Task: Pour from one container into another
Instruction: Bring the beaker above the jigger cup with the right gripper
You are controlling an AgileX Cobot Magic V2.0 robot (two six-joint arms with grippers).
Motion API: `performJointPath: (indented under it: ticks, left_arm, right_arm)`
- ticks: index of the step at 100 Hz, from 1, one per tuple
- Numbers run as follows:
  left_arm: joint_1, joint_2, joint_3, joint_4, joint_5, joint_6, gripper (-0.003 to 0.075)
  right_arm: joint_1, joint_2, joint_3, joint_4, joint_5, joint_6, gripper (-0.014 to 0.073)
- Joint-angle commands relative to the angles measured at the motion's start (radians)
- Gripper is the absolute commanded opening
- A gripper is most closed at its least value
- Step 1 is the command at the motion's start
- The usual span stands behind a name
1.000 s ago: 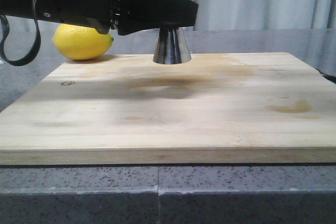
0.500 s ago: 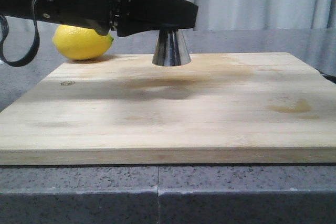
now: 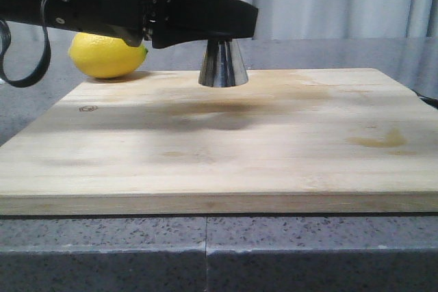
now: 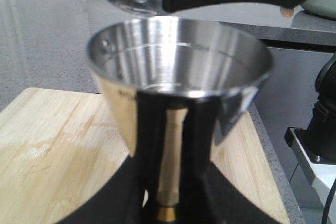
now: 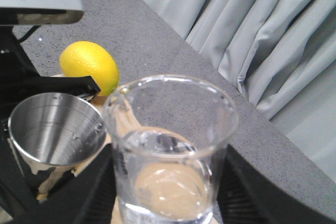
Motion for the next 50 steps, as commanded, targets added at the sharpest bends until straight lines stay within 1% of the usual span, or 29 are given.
performJointPath:
  ticks: [1, 50]
  left_arm:
    - [-0.009, -0.049, -0.023, -0.037, -0.205, -0.009, -0.0019]
    - [-0.009, -0.049, -0.023, -0.037, -0.205, -0.009, -0.0019]
  right_arm:
    - [0.002, -0.028, -0.037, -0.029, -0.044, -0.005, 0.0143]
    - [0.002, -0.028, -0.037, -0.100, -0.076, -0.005, 0.0143]
